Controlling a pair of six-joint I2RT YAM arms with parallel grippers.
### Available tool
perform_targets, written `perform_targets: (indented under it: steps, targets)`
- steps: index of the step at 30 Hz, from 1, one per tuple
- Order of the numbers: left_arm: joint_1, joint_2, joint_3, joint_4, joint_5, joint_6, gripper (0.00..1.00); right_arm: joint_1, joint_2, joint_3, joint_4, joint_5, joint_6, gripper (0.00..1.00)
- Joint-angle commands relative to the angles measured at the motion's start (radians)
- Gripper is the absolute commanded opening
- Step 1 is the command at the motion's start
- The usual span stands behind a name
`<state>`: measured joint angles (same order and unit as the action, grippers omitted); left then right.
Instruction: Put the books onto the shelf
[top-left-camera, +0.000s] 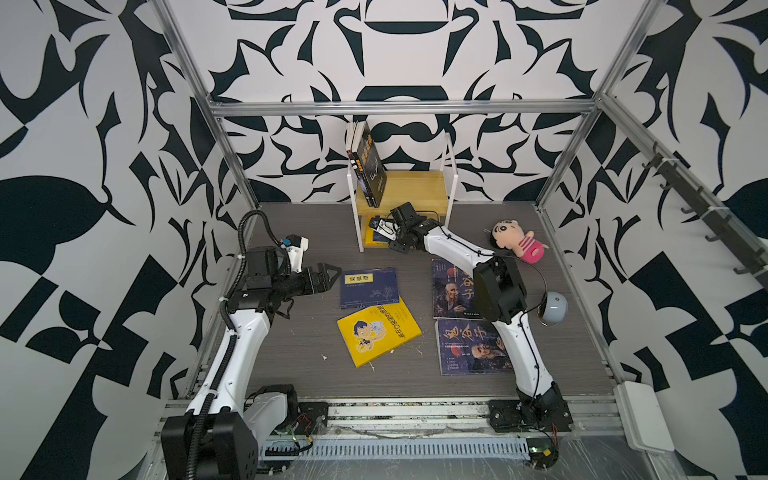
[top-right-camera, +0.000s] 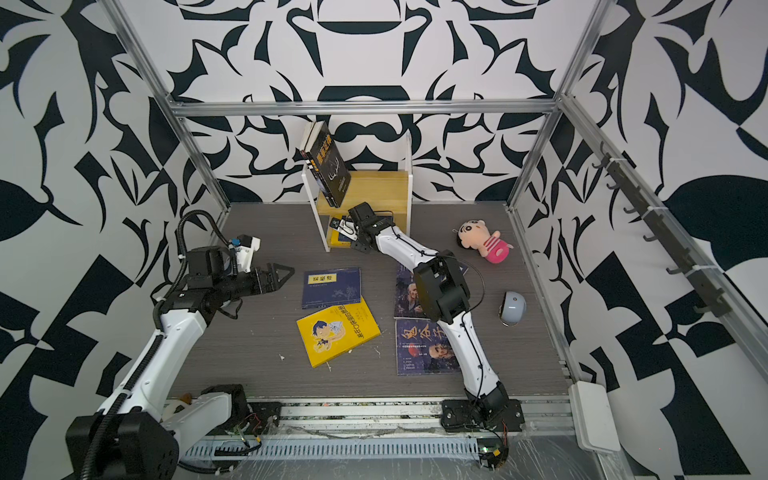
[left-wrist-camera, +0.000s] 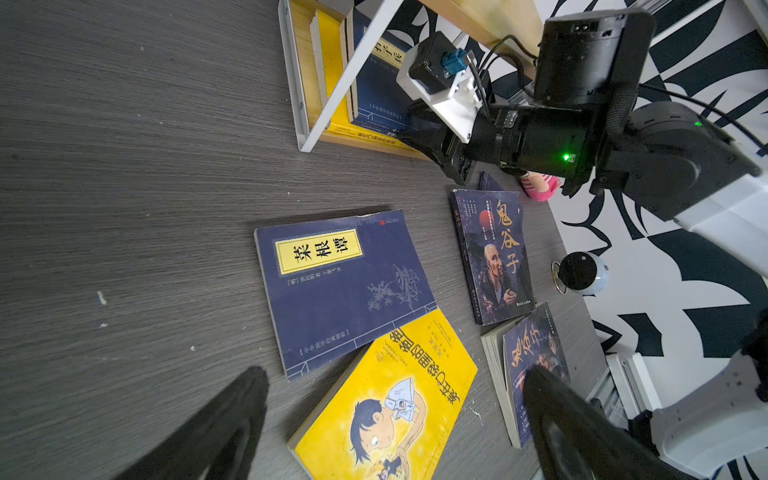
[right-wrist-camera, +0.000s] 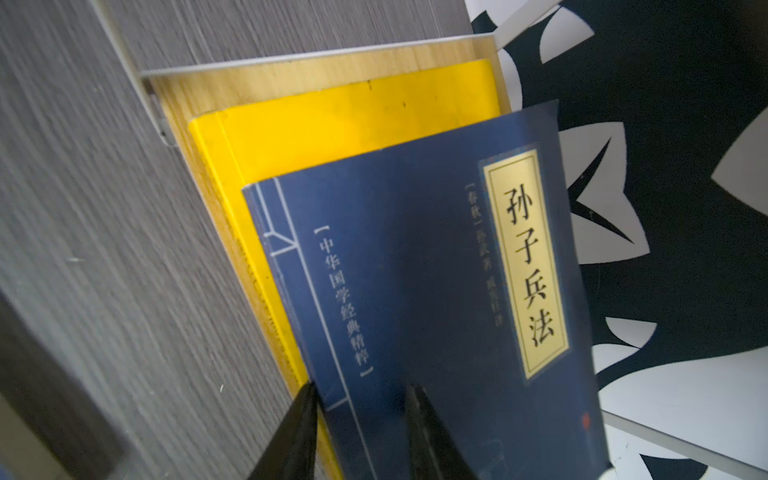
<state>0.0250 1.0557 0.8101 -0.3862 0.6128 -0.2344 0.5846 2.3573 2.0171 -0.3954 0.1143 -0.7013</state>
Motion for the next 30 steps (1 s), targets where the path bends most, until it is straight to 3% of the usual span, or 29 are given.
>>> perform_targets:
  steps: [1, 7, 16, 20, 30]
  targets:
    - [0.007, -0.003, -0.015, 0.009, 0.004, 0.009, 0.99, 0.007, -0.017, 0.045, 0.012, -0.015, 0.021, 0.35]
    - [0.008, -0.004, -0.014, 0.007, 0.007, 0.009, 0.99, 0.013, -0.064, 0.040, -0.023, -0.018, 0.024, 0.41]
    - [0.006, 0.007, -0.014, 0.008, 0.004, -0.005, 0.99, 0.021, -0.258, -0.109, -0.044, -0.060, 0.214, 0.54]
    - [0.008, 0.015, -0.012, 0.007, -0.002, -0.014, 1.00, 0.034, -0.385, -0.273, 0.021, -0.087, 0.375, 0.58]
    - [0.016, 0.069, -0.008, 0.016, -0.002, -0.033, 0.99, 0.073, -0.646, -0.609, 0.169, -0.072, 0.908, 0.57]
